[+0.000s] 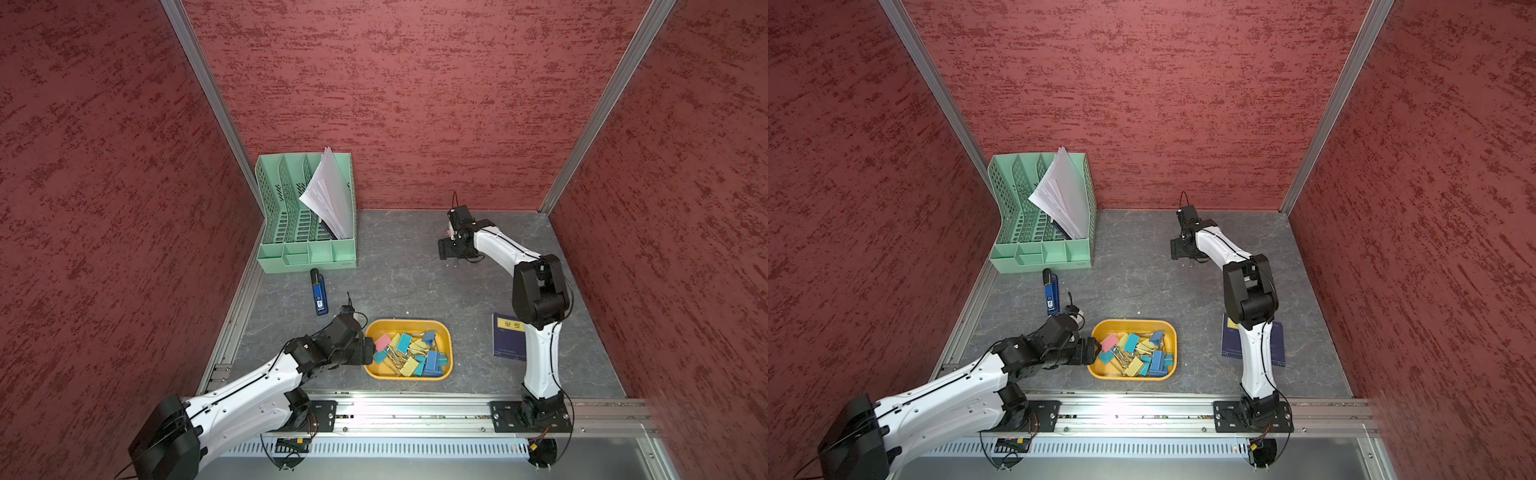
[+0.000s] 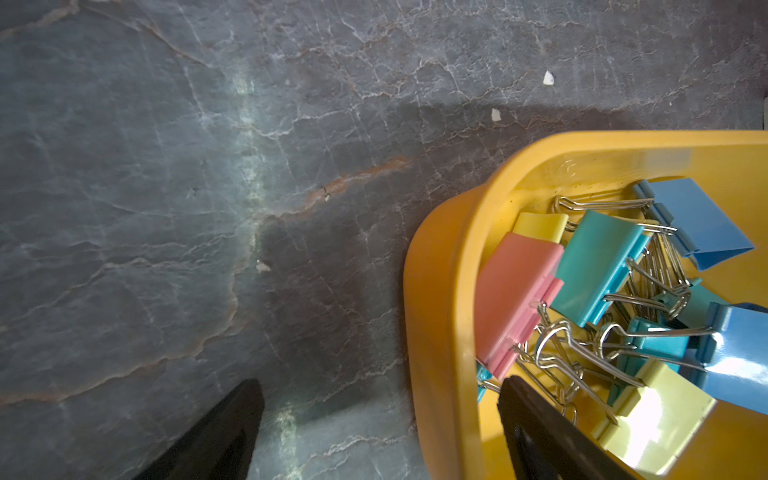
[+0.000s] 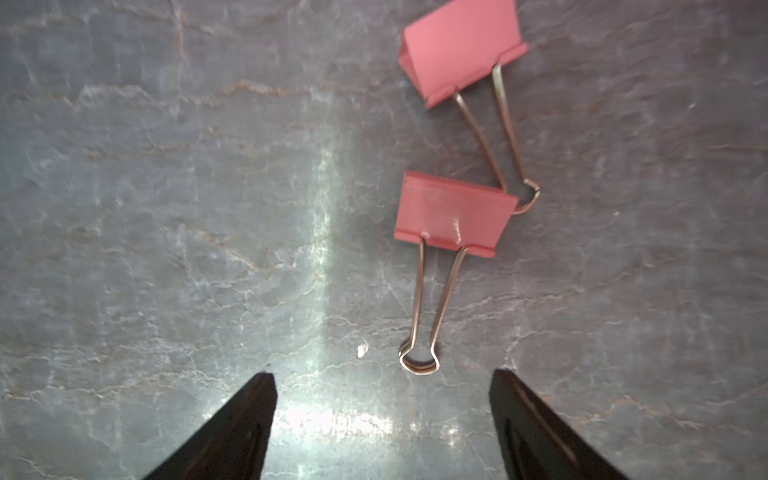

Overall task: Put the binder clips in the storage box
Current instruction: Pick up the binder clip at the center of the board.

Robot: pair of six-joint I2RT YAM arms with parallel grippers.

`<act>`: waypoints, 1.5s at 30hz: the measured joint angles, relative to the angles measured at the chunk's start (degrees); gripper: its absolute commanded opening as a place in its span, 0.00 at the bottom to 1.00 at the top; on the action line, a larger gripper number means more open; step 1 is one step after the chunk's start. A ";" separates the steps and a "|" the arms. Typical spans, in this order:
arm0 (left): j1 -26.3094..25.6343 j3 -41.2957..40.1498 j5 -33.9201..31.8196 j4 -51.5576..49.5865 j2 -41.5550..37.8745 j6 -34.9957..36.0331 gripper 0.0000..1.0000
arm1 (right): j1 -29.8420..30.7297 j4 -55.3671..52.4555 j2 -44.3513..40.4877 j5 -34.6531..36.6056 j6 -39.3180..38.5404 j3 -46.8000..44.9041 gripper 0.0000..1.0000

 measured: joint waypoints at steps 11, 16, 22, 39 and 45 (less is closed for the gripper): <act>-0.15 0.00 0.00 -0.02 0.00 0.00 0.93 | -1.81 -4.68 13.84 2.82 2.78 19.52 0.95; -0.15 0.00 0.00 -0.02 0.00 0.00 0.93 | -2.91 -7.02 16.35 2.89 3.54 20.22 0.95; -0.15 0.00 0.00 0.00 0.07 0.00 0.93 | -3.69 -7.34 16.90 2.86 3.65 20.92 0.95; -0.15 0.00 0.00 -0.02 0.22 0.00 0.93 | -3.98 -7.30 18.82 2.45 4.22 22.01 0.54; -0.15 0.00 -0.02 -0.02 0.22 0.00 0.94 | -3.96 -4.98 15.54 2.43 4.22 16.37 0.52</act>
